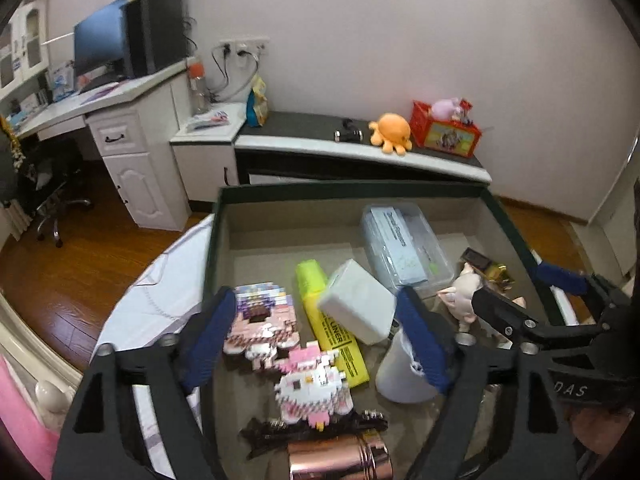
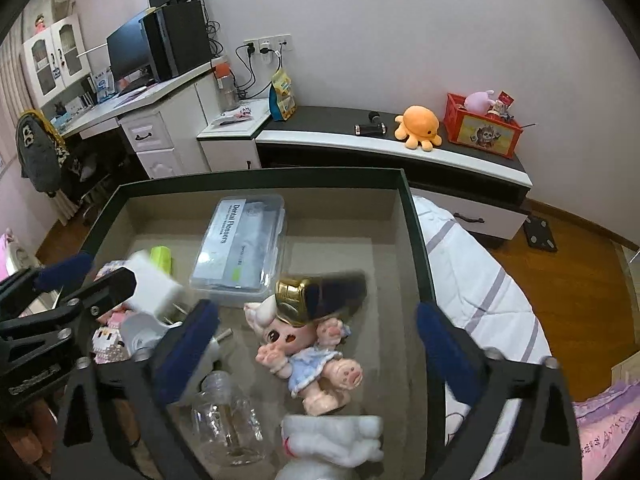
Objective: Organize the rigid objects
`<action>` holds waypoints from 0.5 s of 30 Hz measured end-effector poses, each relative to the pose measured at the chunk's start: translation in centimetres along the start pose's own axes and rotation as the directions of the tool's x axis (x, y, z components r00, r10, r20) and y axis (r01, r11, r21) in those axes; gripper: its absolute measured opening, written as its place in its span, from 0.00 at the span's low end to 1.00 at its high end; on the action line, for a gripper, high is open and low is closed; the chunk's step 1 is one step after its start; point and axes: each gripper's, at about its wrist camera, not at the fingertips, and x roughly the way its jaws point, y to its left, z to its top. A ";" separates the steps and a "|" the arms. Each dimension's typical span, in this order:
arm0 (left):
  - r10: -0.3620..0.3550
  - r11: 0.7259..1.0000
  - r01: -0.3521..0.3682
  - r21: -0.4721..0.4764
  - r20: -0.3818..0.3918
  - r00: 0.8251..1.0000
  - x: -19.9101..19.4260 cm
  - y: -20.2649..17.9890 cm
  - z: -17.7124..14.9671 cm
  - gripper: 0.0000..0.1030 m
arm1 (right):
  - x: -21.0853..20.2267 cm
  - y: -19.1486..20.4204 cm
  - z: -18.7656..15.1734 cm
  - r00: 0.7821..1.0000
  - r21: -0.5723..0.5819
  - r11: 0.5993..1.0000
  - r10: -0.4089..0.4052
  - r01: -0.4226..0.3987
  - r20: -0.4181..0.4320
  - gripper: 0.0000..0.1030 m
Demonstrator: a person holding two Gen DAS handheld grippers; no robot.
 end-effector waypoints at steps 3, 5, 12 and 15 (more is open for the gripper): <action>-0.006 1.000 0.007 -0.014 0.056 0.998 -2.8 0.2 -0.7 0.98 | -1.6 -0.5 -0.6 0.999 0.049 0.998 0.036 -0.038 0.032 1.00; 0.005 1.000 -0.004 -0.012 0.092 0.996 -5.0 0.3 -1.4 1.00 | -2.9 -0.8 -1.1 0.997 0.086 0.994 0.063 -0.067 0.048 1.00; 0.034 0.999 -0.036 0.003 0.197 0.980 -12.9 0.4 -4.9 1.00 | -9.7 0.3 -3.8 0.985 0.125 0.989 0.056 -0.077 0.165 1.00; 0.061 0.998 -0.064 0.004 0.241 0.969 -15.9 0.3 -6.5 1.00 | -13.3 1.4 -5.5 0.977 0.121 0.992 0.011 -0.037 0.213 1.00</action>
